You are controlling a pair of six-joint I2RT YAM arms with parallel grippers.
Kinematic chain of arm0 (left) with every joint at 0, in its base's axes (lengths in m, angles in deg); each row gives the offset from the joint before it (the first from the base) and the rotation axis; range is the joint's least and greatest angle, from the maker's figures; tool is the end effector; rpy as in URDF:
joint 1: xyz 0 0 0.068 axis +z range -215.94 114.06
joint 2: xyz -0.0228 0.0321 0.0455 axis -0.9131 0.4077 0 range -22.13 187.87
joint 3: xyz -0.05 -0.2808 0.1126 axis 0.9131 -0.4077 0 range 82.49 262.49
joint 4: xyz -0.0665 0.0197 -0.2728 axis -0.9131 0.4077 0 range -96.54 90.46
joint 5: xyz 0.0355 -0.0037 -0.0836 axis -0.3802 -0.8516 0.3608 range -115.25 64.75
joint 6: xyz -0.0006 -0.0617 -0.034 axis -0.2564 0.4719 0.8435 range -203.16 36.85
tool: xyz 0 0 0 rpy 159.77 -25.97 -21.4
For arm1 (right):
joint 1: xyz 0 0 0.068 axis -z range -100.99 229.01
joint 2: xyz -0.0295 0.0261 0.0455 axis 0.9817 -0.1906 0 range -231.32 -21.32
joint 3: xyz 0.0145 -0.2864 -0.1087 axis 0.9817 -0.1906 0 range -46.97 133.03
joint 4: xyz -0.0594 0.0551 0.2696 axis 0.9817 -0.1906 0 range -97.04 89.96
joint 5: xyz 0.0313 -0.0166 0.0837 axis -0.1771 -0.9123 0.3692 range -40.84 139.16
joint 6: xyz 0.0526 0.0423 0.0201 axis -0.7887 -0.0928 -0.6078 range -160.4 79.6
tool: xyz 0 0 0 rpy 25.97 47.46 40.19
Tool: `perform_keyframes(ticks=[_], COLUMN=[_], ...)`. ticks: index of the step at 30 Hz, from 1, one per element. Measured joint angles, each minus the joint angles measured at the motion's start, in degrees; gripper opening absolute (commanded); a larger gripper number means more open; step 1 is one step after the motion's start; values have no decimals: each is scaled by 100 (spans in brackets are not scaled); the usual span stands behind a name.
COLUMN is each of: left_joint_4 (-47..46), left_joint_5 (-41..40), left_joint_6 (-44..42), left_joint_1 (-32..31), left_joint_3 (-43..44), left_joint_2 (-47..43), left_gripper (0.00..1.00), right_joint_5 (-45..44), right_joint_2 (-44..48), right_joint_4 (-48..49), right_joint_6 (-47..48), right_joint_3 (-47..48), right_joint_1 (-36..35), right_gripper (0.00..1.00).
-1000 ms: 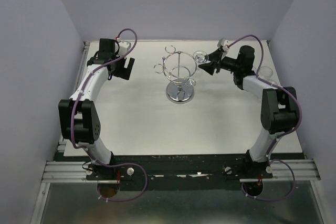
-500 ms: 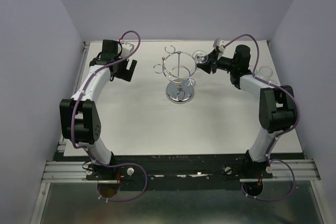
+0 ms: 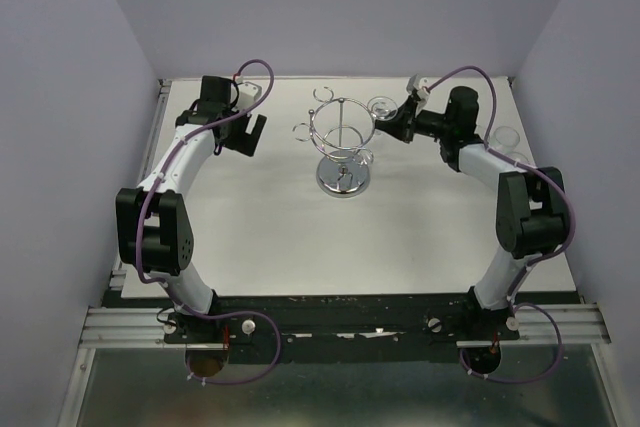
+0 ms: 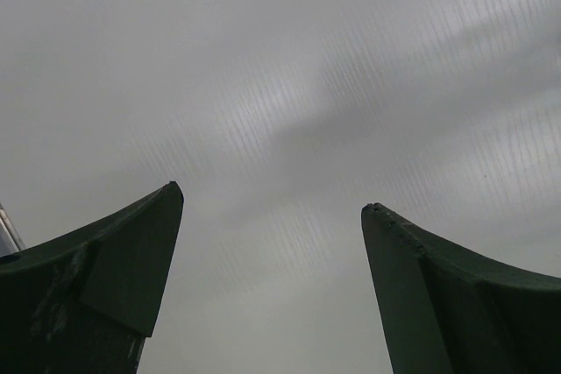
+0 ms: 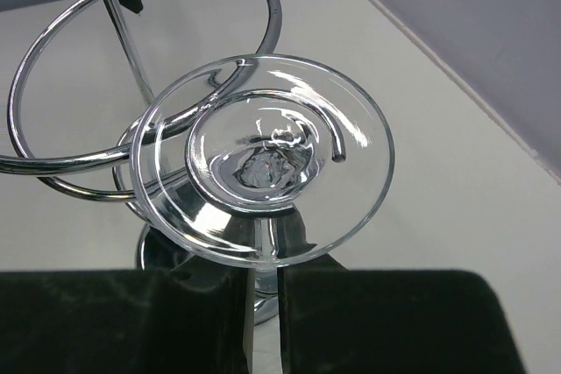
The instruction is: Take the wine glass off the wine glass rack
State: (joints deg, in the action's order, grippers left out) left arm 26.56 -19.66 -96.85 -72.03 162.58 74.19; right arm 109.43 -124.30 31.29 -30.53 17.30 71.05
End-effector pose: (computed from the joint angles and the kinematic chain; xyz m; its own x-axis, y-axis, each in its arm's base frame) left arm 0.4081 -0.0493 0.2941 -0.6927 0.3108 -0.6508 0.3424 0.9359 0.0825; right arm 0.4229 0.1097 0.2719 0.0327 -0.0812 -0.9962 -0.9298 0.3631 -0.0601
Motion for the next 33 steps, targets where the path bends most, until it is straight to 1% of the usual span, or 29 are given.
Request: perform_keyframes(ticks=[9, 33], left_joint_4=[-44, -170], left_joint_5=[0, 2], left_joint_6=[2, 4], left_joint_1=[-31, -96], left_joint_3=[0, -44], left_joint_2=[0, 0], left_gripper=[99, 99], right_joint_5=[-155, -1591], right_joint_2=[343, 417], right_joint_4=[-50, -81], right_joint_6=[-249, -155], right_joint_3=[-90, -87], right_joint_1=[0, -33], right_gripper=[1, 1])
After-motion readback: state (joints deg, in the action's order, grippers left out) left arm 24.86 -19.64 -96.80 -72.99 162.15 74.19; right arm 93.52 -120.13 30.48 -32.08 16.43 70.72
